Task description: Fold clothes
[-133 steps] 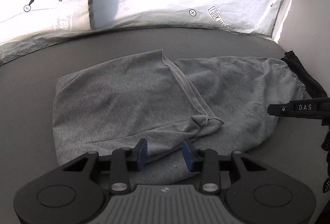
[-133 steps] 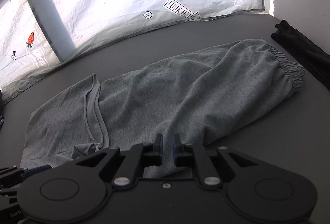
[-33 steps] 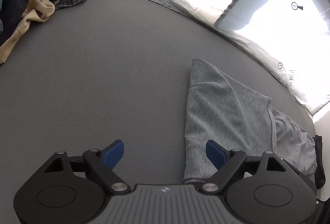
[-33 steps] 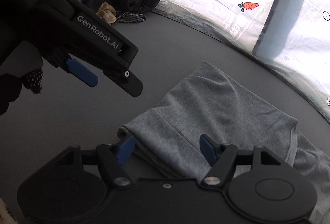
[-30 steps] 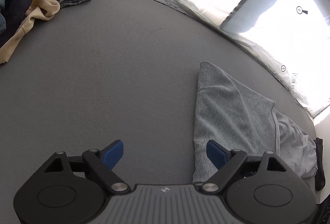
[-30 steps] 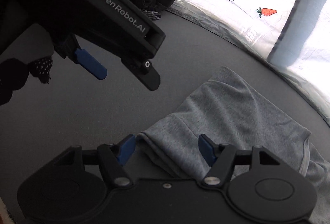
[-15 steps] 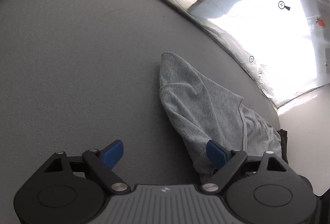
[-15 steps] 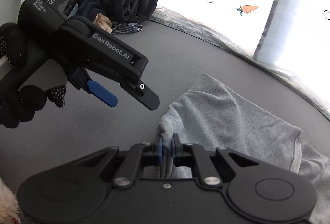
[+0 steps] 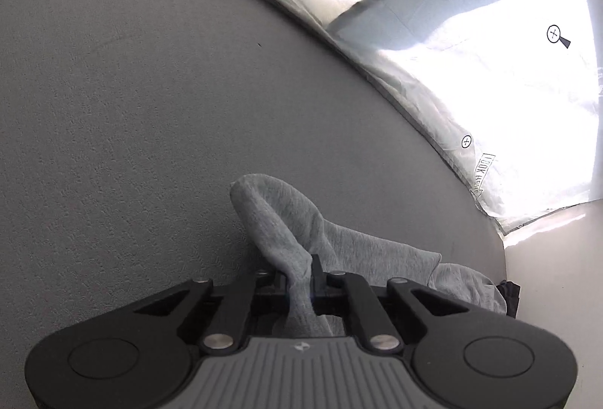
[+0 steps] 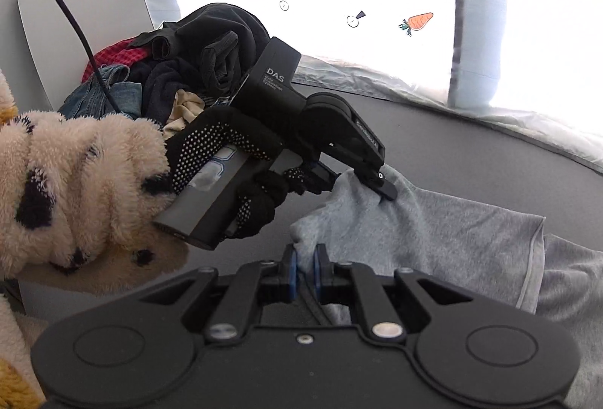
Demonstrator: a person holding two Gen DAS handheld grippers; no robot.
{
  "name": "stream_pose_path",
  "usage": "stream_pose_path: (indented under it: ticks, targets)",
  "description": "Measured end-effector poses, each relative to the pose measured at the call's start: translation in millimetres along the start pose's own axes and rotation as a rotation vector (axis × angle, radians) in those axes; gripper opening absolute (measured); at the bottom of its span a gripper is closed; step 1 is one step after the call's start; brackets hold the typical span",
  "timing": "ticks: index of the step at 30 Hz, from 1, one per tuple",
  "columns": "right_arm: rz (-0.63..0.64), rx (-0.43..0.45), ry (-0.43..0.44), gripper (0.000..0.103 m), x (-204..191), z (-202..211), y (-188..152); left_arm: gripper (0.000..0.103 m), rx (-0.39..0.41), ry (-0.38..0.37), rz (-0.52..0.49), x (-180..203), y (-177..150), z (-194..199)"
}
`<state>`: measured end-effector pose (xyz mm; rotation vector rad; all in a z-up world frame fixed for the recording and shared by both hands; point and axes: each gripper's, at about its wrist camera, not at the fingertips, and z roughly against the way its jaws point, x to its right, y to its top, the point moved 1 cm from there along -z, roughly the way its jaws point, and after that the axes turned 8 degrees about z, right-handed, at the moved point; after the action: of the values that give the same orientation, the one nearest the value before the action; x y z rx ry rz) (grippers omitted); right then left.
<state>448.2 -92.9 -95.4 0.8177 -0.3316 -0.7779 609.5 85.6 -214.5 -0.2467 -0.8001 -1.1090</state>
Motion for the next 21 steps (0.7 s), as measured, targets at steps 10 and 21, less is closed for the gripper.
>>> stream_pose_path:
  ticks: [10,21]
  targets:
    - [0.019,0.077,0.236,0.009,-40.5,-7.5,30.8,0.007,0.181,0.062,0.003,-33.3,12.1,121.7]
    - [-0.095,0.200,0.401,0.009,-45.6,10.0,45.6,0.008,0.303,0.373,-0.121,13.5,-1.8,165.3]
